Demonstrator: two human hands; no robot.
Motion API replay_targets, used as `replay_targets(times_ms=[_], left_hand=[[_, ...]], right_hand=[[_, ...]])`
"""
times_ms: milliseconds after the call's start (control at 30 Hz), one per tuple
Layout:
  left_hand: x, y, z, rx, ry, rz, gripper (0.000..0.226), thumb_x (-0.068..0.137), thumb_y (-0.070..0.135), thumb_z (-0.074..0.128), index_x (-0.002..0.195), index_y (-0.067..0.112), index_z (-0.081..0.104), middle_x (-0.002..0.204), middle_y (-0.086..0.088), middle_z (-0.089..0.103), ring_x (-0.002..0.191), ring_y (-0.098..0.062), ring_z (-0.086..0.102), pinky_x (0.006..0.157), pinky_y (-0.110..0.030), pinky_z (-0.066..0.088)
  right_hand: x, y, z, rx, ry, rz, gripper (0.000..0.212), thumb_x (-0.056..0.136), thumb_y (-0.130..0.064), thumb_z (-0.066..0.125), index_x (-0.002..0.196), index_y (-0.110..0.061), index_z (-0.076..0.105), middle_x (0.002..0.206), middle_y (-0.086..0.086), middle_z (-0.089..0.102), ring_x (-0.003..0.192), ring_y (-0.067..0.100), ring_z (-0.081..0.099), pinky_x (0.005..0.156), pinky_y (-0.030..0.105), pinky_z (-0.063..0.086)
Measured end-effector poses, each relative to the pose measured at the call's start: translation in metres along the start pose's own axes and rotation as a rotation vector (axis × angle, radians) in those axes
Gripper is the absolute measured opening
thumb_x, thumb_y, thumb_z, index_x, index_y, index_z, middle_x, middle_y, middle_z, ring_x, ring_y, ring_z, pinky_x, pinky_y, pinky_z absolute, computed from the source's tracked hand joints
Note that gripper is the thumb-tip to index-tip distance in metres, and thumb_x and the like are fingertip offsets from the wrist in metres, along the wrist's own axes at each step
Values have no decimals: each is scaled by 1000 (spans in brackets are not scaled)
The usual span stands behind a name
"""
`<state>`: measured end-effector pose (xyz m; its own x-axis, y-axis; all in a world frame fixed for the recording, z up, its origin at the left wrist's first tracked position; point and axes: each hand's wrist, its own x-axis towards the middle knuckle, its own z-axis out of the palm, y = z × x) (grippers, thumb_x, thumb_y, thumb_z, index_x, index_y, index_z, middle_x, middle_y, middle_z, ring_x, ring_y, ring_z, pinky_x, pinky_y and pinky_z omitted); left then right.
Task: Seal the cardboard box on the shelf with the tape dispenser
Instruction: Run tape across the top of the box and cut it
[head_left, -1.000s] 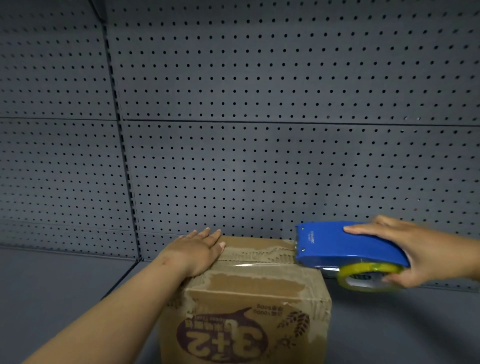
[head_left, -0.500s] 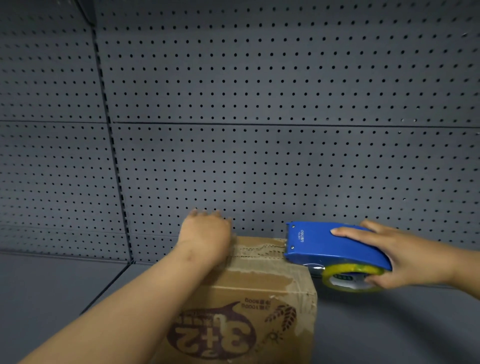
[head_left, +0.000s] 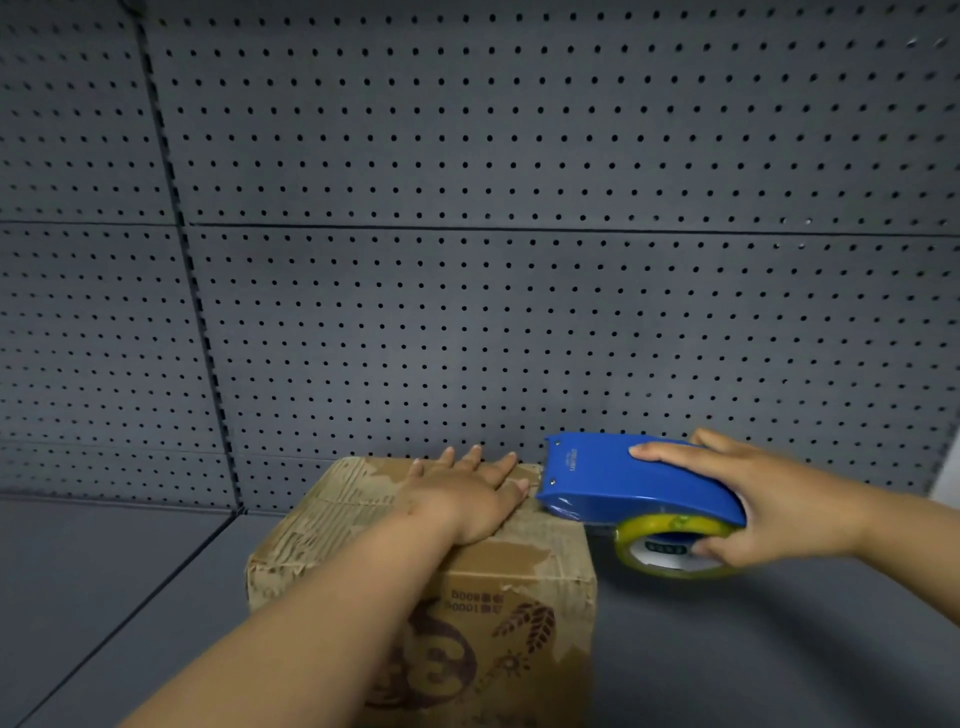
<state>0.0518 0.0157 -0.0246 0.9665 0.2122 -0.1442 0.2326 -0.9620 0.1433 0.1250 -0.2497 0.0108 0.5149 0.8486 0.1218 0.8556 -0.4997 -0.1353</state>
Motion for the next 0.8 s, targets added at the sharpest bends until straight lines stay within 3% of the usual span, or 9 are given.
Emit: replay_targets(times_ms=[267,400,500,633,800], left_hand=[[-1,2,-3,13,-30,-31,59,91,62,13,146,45,1,160,4,-5,147,-24,-7,116,-50,-2],[1,2,-3,7,-37,-42,60,90,63,15,146,46,1,161,4,-5,147,-24,-6,115,-51,-2],[2,2,-3,7,-31,-50,59,90,63,15,146,47,2,161,5,-4,147,-24,-6,116,-50,-1],[3,2,-1,19,-20,-58,59,90,64,15,145,47,2,161,4,-3,147,-24,-5,116,-51,-1],[5,4,-2,23,-24,-76,60,89,64,14,145,47,3,161,4,-3,148,-24,-4,116,-50,0]], right_hand=[[-35,29,-2,33,11,34,90,59,-54,63,123,-70,2,100,-9,43,94,6,45,80,19,42],[-61,44,-11,25,-2,60,92,60,-55,66,127,-66,5,95,-21,39,91,3,48,77,18,43],[-73,54,-19,-17,15,56,91,60,-59,66,127,-67,5,94,-17,39,86,2,48,74,19,44],[-69,51,-22,-54,-56,43,85,62,-57,61,125,-70,5,95,-8,39,85,3,45,74,15,41],[-39,23,-42,-164,-199,-1,73,67,-48,60,120,-74,17,95,-6,41,79,7,48,74,23,47]])
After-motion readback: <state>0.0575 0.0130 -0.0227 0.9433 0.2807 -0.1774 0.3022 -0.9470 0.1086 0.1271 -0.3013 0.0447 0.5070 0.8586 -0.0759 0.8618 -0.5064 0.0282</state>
